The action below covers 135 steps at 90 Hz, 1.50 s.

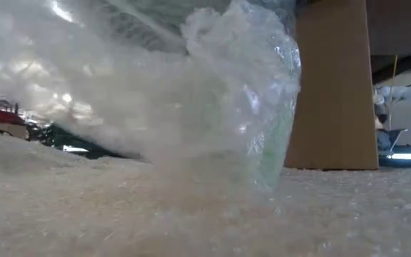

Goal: Wrap mug
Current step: Wrap the green mug with bubble wrap

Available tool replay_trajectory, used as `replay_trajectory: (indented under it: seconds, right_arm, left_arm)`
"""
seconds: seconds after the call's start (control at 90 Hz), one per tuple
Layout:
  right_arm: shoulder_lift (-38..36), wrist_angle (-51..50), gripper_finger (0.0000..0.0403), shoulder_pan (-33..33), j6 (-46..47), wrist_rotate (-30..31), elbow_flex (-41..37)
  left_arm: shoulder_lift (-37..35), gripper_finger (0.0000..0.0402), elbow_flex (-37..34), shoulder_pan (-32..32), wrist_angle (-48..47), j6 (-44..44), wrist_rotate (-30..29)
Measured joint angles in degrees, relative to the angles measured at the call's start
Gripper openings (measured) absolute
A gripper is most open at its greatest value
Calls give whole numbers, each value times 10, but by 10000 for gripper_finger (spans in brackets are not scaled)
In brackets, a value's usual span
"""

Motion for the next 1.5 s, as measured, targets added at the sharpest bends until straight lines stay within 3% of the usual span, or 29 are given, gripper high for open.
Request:
replay_trajectory:
  seconds: [0.244, 0.411, 0.811, 1.078, 1.211, 1.5]
  right_arm:
    - [4, -4, 0, -4, 0, -25, -2]
    - [18, 0, 0, -20, -13, -57, -3]
    - [60, 33, 0, -51, -44, -131, -1]
    - [68, 47, 0, -60, -61, -160, -2]
    - [68, 50, 0, -60, -61, -165, -2]
    - [74, 24, 0, -57, -61, -164, 28]
  left_arm:
    - [-52, 0, 0, -8, -118, -9, -11]
    - [-85, 0, 0, -56, -207, -38, -104]
    - [-106, 0, 0, -156, -251, -83, -263]
    - [-166, 0, 0, -206, -372, -192, -397]
    - [-172, 0, 0, -248, -361, -237, -433]
    - [-120, 0, 0, -305, -290, -250, -438]
